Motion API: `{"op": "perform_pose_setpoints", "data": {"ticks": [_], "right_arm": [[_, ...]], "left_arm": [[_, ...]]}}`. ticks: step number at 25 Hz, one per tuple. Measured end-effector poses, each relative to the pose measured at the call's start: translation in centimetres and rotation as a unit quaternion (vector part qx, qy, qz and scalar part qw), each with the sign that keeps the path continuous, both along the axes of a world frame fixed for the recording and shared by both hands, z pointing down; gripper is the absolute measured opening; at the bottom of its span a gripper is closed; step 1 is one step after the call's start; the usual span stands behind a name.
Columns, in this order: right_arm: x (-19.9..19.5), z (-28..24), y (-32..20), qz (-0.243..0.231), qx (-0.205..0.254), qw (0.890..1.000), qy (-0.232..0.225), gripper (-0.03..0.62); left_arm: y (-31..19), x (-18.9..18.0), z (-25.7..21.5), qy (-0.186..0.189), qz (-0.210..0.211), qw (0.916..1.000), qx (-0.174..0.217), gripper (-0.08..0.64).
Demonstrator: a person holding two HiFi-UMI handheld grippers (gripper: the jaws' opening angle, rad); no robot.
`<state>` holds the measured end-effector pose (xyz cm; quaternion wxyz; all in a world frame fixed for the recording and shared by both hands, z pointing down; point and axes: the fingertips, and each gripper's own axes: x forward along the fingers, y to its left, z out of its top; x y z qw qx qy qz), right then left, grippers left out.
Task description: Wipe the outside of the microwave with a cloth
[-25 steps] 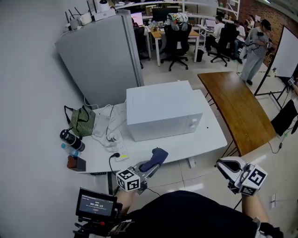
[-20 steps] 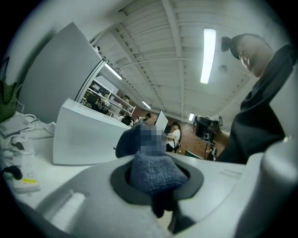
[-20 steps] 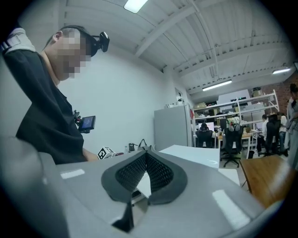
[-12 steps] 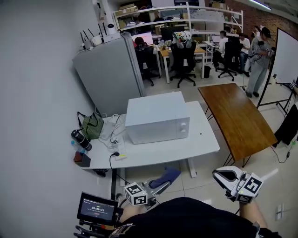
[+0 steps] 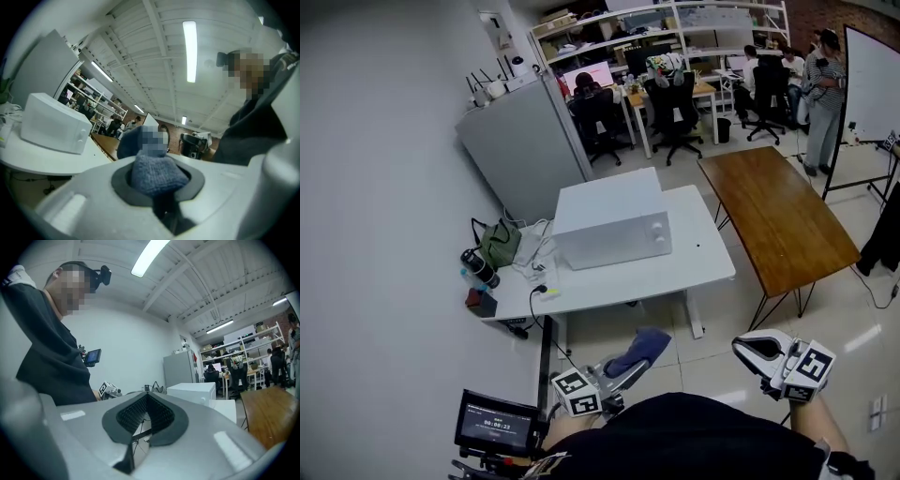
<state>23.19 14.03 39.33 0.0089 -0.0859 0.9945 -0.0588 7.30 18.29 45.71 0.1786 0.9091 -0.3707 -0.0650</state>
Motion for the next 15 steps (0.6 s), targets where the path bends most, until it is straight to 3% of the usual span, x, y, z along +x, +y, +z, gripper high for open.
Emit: {"op": "perform_pose_setpoints", "data": {"ticks": [7,15], "right_arm": [[-7.1,-1.6,4.1,-0.01,0.003,1.0,-0.028,0.005],[-15.7,-1.4,9.3,-0.038,0.014,0.999,-0.022,0.005]], "left_arm": [[6.2,-6.7,-1.8,0.02,-0.045,0.9984,0.028,0.057],[12.4,-14.6,-1.6,0.031,-0.095,0.9942,0.04,0.057]]}}
